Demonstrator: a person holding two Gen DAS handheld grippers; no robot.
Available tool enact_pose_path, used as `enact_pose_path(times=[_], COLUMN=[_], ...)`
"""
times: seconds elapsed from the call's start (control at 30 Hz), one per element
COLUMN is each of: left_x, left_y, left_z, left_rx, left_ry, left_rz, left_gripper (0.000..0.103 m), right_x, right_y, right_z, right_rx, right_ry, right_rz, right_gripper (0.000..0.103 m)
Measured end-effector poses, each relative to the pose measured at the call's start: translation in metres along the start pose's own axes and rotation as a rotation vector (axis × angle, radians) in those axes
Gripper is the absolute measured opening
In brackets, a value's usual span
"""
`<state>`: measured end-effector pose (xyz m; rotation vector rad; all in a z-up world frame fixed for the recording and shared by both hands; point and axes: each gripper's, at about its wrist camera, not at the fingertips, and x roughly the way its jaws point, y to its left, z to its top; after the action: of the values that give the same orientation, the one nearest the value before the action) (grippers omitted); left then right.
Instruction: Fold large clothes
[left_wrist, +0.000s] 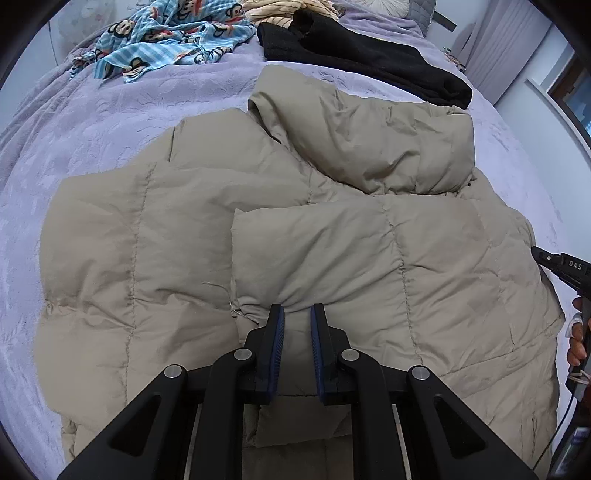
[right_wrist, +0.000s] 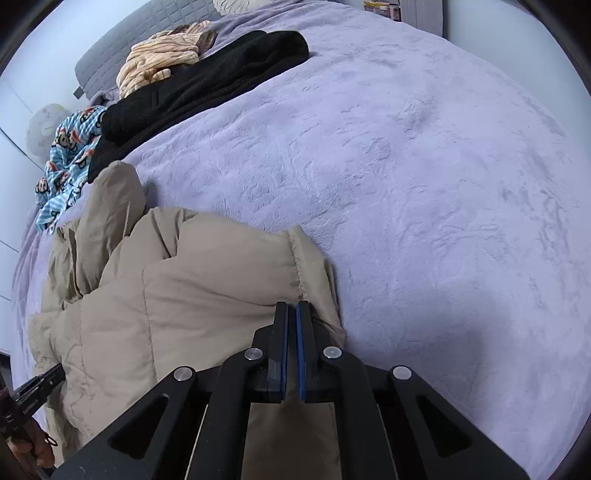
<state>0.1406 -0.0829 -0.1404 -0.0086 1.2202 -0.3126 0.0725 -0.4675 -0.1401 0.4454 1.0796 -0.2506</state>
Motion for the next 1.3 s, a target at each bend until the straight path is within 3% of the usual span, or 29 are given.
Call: enact_pose_path(times=[0.07, 0.3, 0.47, 0.57, 0.6, 0.63, 0.67, 0.77, 0.9, 1.0, 1.1, 1.2, 1.27, 1.3], left_x=[-0.009, -0.044, -0.059, -0.067, -0.069, -0.071, -0.073, -0.093, -0.106, -0.111, -0.113, -0.111, -0.113, -0.115], left_y=[0.000, -0.003, -0.009, -0.011, -0.011, -0.011, -0.012, -0.015, -0.017, -0.014, -0.012, -0.012, -0.011, -0.012], left_z=[0.000, -0.008, -0.022, -0.031, -0.035, -0.039, -0.042, -0.055, -0.068, -0.080, -0.094, -0.112, -0.123, -0.127], left_rx=[-0.004, 0.010, 0.029, 0.014, 0.007, 0.001, -0.009, -0.010, -0.019, -0.056, -0.077, -0.072, -0.074, -0.072], left_ry=[-0.006, -0.044, -0.036, -0.030, -0.026, -0.023, -0.022, -0.079, -0.059, -0.023, -0.007, 0.022, 0.030, 0.033], left_rz=[0.023, 0.095, 0.128, 0.119, 0.117, 0.117, 0.126, 0.163, 0.207, 0.191, 0.217, 0.220, 0.215, 0.216], left_gripper=[0.016, 0.016, 0.016, 0.017, 0.023, 0.044, 0.100, 0.102, 0.102, 0.102, 0.102, 0.102, 0.102, 0.102], right_x=[-0.012, -0.056, -0.073, -0.081, -0.083, -0.085, -0.086, -0.092, -0.099, -0.105, -0.112, -0.118, -0.119, -0.121], right_y=[-0.002, -0.002, 0.002, 0.003, 0.004, 0.004, 0.003, 0.003, 0.002, 0.005, 0.009, 0.013, 0.015, 0.016], right_z=[-0.001, -0.036, -0.068, -0.081, -0.085, -0.090, -0.093, -0.104, -0.117, -0.128, -0.139, -0.151, -0.159, -0.163], right_rx=[0.011, 0.028, 0.039, 0.045, 0.045, 0.046, 0.048, 0.052, 0.052, 0.039, 0.011, -0.004, -0.008, -0.006], right_ry=[-0.006, 0.001, 0.032, 0.050, 0.060, 0.069, 0.075, 0.094, 0.117, 0.127, 0.119, 0.110, 0.123, 0.126], right_rz=[-0.024, 0.030, 0.055, 0.068, 0.068, 0.072, 0.077, 0.082, 0.092, 0.109, 0.133, 0.164, 0.181, 0.192], right_gripper=[0.005, 0.013, 0.035, 0.040, 0.040, 0.041, 0.041, 0.044, 0.052, 0.060, 0.083, 0.084, 0.102, 0.103])
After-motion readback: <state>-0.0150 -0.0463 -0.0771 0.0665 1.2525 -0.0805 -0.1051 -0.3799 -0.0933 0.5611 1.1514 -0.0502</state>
